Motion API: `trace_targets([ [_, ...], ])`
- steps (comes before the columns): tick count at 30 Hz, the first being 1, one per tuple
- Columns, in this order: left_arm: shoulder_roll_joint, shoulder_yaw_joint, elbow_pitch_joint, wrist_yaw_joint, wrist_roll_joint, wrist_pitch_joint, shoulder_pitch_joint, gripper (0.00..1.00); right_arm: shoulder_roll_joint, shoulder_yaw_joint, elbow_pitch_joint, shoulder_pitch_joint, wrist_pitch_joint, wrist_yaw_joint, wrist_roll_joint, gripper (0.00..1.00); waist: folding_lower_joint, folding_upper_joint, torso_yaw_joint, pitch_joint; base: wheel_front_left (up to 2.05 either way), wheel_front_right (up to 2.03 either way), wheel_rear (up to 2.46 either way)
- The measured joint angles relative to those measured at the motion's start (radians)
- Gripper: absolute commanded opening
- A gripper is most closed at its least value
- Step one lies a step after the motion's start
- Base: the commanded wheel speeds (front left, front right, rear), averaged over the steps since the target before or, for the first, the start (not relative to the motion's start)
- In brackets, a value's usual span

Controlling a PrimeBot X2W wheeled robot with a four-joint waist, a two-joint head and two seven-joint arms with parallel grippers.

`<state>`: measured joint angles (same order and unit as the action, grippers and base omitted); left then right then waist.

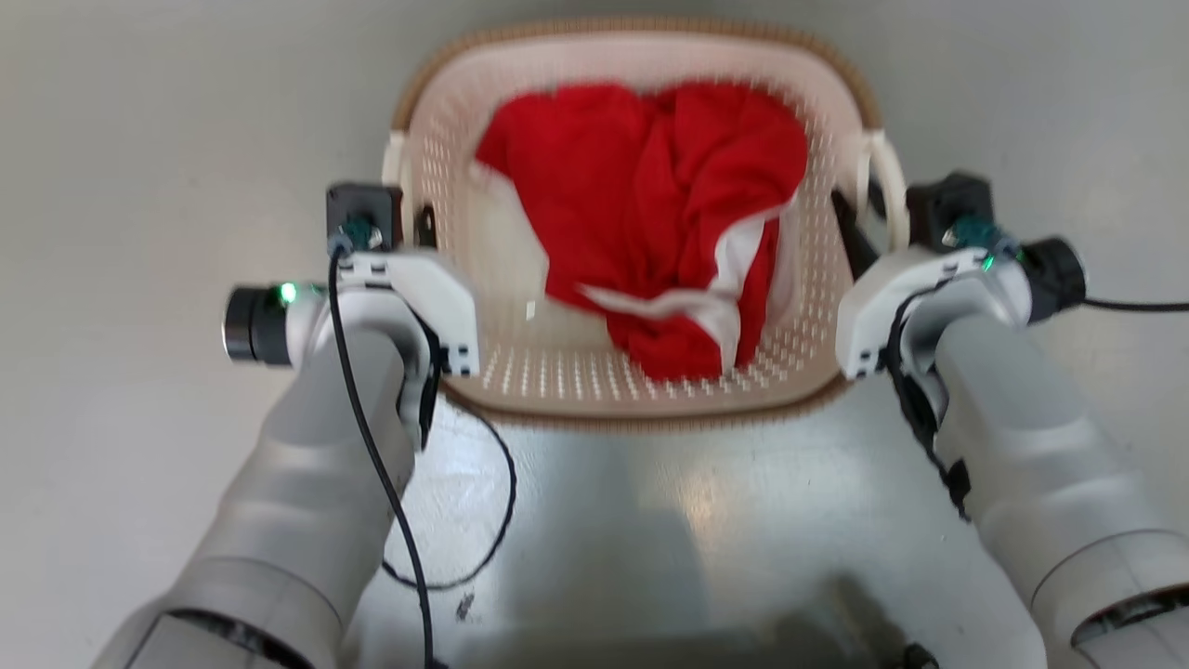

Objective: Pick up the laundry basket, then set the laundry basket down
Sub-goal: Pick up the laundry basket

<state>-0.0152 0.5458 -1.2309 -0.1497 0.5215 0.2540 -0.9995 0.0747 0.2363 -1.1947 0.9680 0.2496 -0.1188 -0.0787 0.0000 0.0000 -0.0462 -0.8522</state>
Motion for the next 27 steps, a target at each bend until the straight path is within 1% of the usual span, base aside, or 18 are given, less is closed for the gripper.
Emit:
trace_targets([
  [5,0.001,0.037,-0.002,-0.001,0.056,-0.022,0.065,0.0,-0.01,0.048,-0.057,-0.034,0.0,0.0,-0.024,0.0,0.0,0.0,0.0,0.082,0.0,0.0,0.0],
  [10,0.0,0.075,-0.002,-0.001,0.111,-0.05,0.133,0.0,-0.015,0.106,-0.08,-0.079,-0.026,-0.003,-0.075,0.0,0.0,0.0,0.003,0.177,0.0,0.0,0.0],
  [16,-0.002,0.128,0.003,-0.002,0.177,-0.094,0.238,0.0,-0.015,0.219,-0.069,-0.168,-0.099,-0.004,-0.187,0.0,0.0,0.0,0.01,0.301,0.0,0.0,0.0],
  [18,-0.004,0.146,0.005,-0.009,0.193,-0.102,0.274,0.0,-0.015,0.254,-0.062,-0.193,-0.119,-0.004,-0.221,0.0,0.0,0.0,0.012,0.344,0.0,0.0,0.0],
  [27,-0.012,0.218,0.01,-0.013,0.264,-0.138,0.391,0.0,-0.013,0.385,-0.04,-0.298,-0.198,-0.003,-0.345,0.0,0.0,0.0,0.024,0.522,0.0,0.0,0.0],
])
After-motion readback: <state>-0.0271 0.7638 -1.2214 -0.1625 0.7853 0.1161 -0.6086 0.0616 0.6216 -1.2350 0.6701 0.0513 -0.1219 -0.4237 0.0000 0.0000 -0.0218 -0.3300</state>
